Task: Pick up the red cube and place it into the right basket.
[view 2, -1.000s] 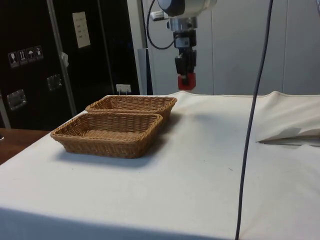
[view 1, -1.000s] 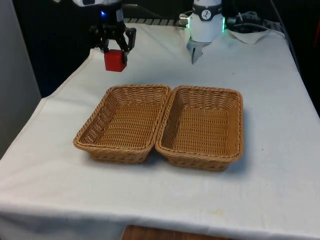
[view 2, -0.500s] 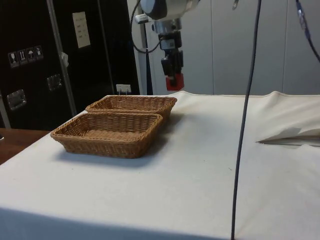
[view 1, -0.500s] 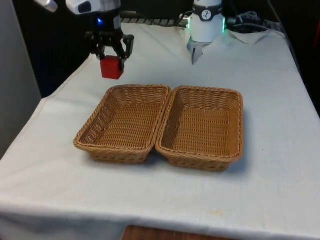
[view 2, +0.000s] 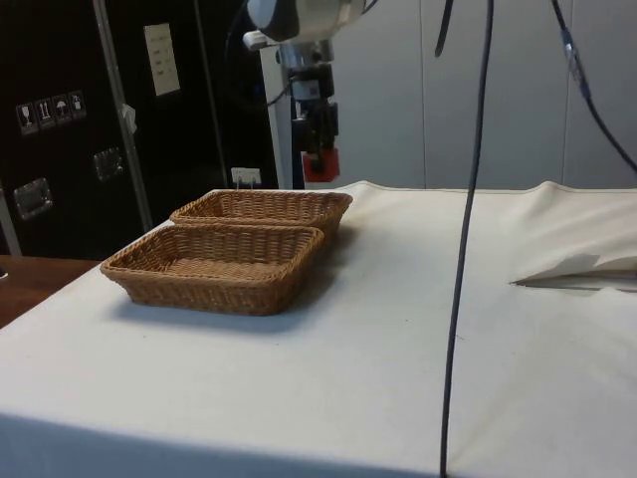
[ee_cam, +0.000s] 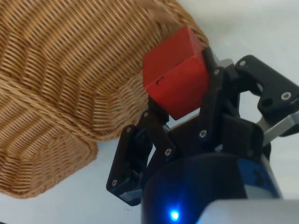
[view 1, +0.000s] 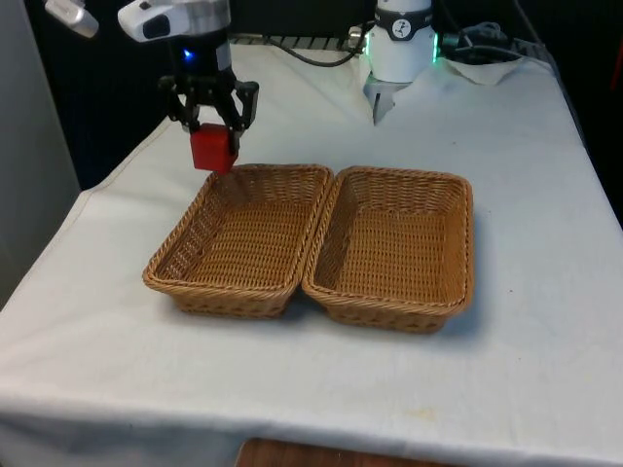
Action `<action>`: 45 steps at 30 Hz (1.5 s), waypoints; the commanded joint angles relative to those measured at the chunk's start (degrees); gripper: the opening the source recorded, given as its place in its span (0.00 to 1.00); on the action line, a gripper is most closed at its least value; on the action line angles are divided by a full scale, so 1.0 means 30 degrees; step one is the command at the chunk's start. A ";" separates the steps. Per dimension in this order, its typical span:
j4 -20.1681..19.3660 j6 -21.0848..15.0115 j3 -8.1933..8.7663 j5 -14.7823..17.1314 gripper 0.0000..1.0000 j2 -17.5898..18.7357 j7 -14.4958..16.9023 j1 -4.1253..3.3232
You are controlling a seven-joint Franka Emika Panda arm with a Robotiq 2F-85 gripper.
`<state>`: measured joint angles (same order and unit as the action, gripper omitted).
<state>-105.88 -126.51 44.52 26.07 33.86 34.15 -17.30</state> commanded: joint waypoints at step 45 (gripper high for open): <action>0.4641 0.0325 -0.0439 0.4507 0.18 0.4545 0.1050 0.0267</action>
<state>-91.96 -125.54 43.20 39.59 47.50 37.30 -16.50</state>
